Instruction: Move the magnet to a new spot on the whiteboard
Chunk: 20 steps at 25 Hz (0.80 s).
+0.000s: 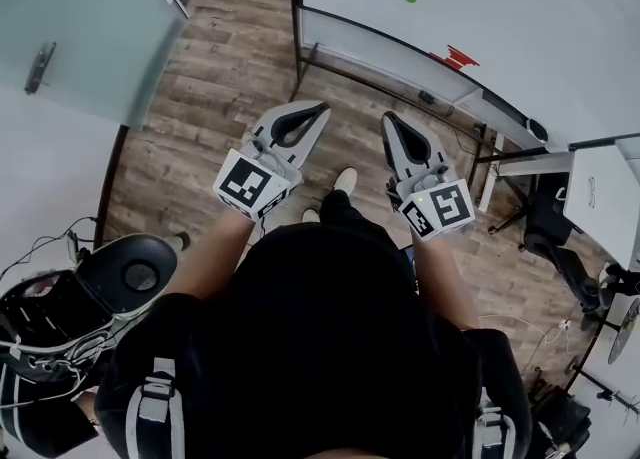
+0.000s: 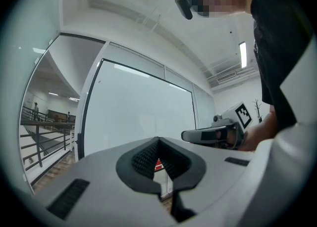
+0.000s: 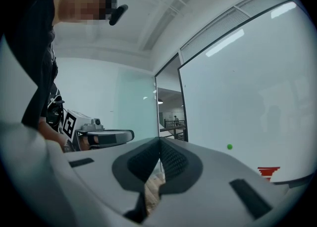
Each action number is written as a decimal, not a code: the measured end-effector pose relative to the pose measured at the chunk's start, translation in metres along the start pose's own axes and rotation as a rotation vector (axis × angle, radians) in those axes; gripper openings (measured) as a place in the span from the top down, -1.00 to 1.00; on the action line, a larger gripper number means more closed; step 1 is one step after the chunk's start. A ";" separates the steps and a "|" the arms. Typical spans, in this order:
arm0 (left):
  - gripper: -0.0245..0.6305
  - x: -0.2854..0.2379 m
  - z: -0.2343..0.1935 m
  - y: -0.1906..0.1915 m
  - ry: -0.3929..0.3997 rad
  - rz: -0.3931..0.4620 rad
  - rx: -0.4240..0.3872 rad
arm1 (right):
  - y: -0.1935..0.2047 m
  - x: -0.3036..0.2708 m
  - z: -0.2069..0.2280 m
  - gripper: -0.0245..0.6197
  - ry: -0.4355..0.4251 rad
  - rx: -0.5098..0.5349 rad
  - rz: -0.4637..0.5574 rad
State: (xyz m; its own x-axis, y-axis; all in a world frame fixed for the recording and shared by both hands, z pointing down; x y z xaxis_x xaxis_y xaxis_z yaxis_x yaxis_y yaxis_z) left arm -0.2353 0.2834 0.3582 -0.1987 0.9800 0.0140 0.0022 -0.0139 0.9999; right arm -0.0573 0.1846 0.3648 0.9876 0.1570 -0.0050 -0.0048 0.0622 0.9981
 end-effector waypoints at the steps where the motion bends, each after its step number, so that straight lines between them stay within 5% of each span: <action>1: 0.92 -0.004 -0.002 0.000 -0.001 0.001 -0.003 | 0.001 -0.003 0.004 0.92 -0.003 -0.003 0.002; 20: 0.92 -0.132 -0.056 0.010 -0.005 -0.011 0.016 | 0.007 -0.052 0.138 0.92 0.003 -0.020 0.011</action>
State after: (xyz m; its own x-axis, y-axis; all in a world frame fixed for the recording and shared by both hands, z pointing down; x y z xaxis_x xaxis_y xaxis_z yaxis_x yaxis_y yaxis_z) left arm -0.2635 0.1430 0.3666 -0.1936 0.9811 0.0030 0.0156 0.0000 0.9999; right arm -0.0868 0.0413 0.3806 0.9869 0.1610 0.0057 -0.0188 0.0799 0.9966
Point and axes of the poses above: the fingertips, and each gripper's own axes: x backward along the fingers, z to its right, y out of its underside, the point moved 8 cm from there along x, backward along the fingers, and after that the axes turned 8 degrees about -y, right-handed, at the moved point
